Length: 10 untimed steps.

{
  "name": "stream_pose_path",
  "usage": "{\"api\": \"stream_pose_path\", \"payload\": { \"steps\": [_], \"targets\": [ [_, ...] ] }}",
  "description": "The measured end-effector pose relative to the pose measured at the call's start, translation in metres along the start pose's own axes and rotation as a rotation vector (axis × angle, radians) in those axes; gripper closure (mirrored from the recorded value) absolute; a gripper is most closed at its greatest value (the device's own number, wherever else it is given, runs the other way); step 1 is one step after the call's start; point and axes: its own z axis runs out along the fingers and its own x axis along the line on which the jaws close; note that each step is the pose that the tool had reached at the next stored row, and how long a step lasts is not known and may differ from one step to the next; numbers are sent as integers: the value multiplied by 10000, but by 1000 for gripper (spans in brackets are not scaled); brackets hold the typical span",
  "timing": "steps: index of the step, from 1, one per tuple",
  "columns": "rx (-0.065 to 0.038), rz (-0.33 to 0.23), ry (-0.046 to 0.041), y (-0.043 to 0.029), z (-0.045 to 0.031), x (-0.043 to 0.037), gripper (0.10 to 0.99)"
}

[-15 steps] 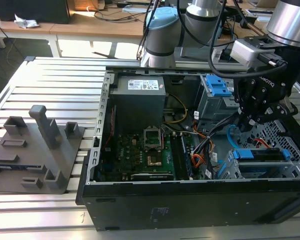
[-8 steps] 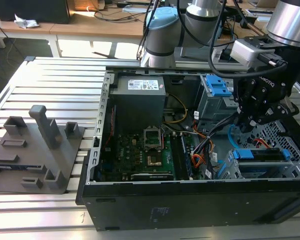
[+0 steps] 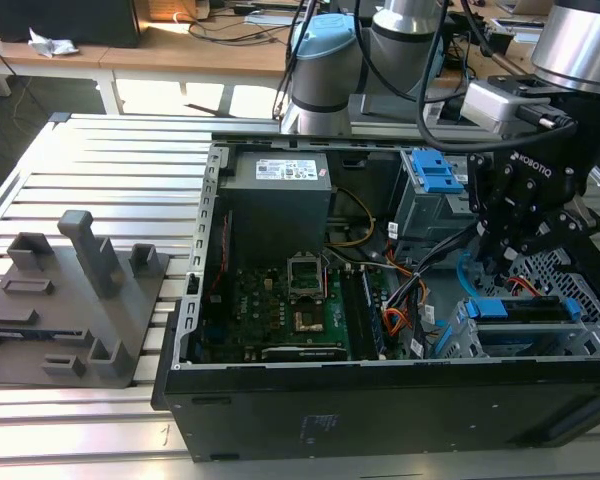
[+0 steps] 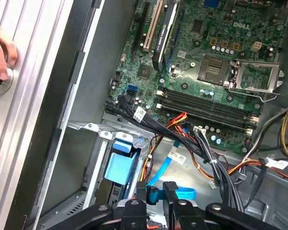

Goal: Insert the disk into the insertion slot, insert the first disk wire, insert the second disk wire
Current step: 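Insert the second disk wire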

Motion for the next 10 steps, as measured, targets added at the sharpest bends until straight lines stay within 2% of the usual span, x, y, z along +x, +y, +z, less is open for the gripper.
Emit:
{"api": "stream_pose_path", "payload": {
  "steps": [4,6,10],
  "targets": [
    [0,0,-1,0,1,2,820],
    [0,0,0,1,0,3,925],
    [0,0,0,2,1,6,925]
  ]
}}
